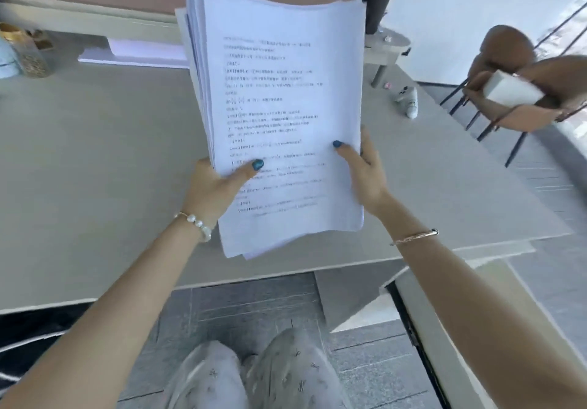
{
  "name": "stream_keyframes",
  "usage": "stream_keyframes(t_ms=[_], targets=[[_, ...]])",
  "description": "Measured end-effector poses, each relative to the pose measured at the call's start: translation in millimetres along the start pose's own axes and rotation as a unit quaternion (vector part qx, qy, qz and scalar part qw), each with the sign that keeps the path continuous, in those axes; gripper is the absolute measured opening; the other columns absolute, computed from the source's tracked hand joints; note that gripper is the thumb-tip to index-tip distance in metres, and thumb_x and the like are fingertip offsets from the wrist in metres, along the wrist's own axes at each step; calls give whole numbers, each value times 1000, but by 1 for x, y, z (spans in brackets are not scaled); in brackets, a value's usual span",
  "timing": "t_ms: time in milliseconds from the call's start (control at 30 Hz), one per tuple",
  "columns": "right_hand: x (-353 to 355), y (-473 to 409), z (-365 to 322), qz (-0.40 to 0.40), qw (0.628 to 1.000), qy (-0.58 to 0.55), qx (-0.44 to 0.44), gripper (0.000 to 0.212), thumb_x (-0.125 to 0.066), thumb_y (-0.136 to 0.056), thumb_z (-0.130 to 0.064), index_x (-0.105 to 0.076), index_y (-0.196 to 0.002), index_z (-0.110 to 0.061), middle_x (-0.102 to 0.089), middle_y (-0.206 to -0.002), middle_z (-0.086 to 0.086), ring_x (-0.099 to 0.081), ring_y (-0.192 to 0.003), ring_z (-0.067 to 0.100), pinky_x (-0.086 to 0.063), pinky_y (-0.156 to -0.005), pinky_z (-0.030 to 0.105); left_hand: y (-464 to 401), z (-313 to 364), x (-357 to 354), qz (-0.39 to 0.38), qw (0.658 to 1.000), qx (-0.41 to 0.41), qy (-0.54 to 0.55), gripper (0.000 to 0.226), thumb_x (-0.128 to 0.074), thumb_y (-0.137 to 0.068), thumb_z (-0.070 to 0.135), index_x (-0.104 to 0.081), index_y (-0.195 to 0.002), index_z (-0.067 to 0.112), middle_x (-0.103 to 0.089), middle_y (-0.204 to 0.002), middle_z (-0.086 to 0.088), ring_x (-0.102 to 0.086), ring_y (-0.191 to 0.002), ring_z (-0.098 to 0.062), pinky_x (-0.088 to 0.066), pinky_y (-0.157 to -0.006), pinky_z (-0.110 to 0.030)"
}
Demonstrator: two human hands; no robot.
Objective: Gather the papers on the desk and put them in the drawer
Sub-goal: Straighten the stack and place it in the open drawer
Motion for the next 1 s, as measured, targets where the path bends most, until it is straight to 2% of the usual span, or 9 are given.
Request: stream_keyframes(t_ms=[133,233,500,600,700,767,867,933,1000], targets=[[53,53,-1,4,999,28,14,25,-50,-95,-19,-49,-114,-35,-59,-116,-6,-61,-104,10,-52,-88,28,52,3,-49,-32,999,-10,29,25,-70,-78,12,-62,-100,20,-63,-86,17,-61,-65,20,-47,-58,-1],[90,85,-5,37,998,42,24,25,-50,-95,-19,-49,-102,-43,-61,-107,-10,-62,-95,6,-54,-86,29,73,5,-81,-54,997,2,48,25,-72,-77,13,-65,-100,20,-65,-88,15,-65,-71,11,-51,-62,-7],[184,140,6,95,993,71,-15,15,-53,-90,-24,-56,-102,-31,-63,-112,6,-63,-106,33,-52,-90,53,109,1,-168,-151,980,61,110,14,-59,-87,26,-63,-101,28,-67,-94,17,-64,-88,3,-52,-73,-13],[219,157,17,115,991,67,-32,19,-53,-92,-20,-55,-110,-25,-63,-115,8,-64,-103,29,-54,-90,50,115,-4,-203,-201,971,75,109,20,-61,-86,23,-62,-106,26,-67,-102,13,-64,-100,-7,-50,-91,-27],[257,174,32,141,986,70,-63,26,-55,-91,-23,-55,-118,-22,-65,-115,6,-64,-102,27,-54,-89,48,118,-5,-238,-226,966,65,111,32,-62,-85,23,-51,-115,27,-65,-109,14,-62,-103,-4,-49,-91,-25],[281,184,43,137,986,60,-79,28,-54,-92,-20,-55,-121,-21,-66,-114,6,-66,-98,25,-56,-85,44,113,-8,-260,-226,969,55,81,29,-60,-86,24,-48,-112,24,-64,-102,14,-62,-95,-3,-47,-83,-22],[312,199,53,119,987,32,-105,31,-51,-94,-15,-54,-125,-18,-69,-107,1,-70,-88,17,-59,-77,37,100,-15,-287,-251,967,38,-34,44,-60,-80,42,-49,-114,15,-64,-91,6,-62,-88,-14,-52,-82,-35],[338,209,64,109,986,17,-124,36,-51,-93,-15,-52,-129,-20,-68,-114,4,-69,-93,20,-58,-82,41,91,-17,-301,-272,956,23,-107,64,-59,-73,54,-51,-120,11,-66,-104,2,-62,-101,-17,-53,-90,-42],[364,221,76,98,984,21,-147,42,-60,-87,-27,-54,-128,-25,-65,-124,10,-67,-102,28,-54,-90,49,79,-17,-313,-271,935,-56,-221,61,-56,-79,53,-52,-126,13,-62,-124,-2,-54,-118,-22,-45,-96,-35]])
Point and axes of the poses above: each hand's wrist, its own y-axis away from the middle knuckle, its own x-axis out of the back of the hand, z = x × y, the point moved 4 cm from there along -y, towards the middle knuckle
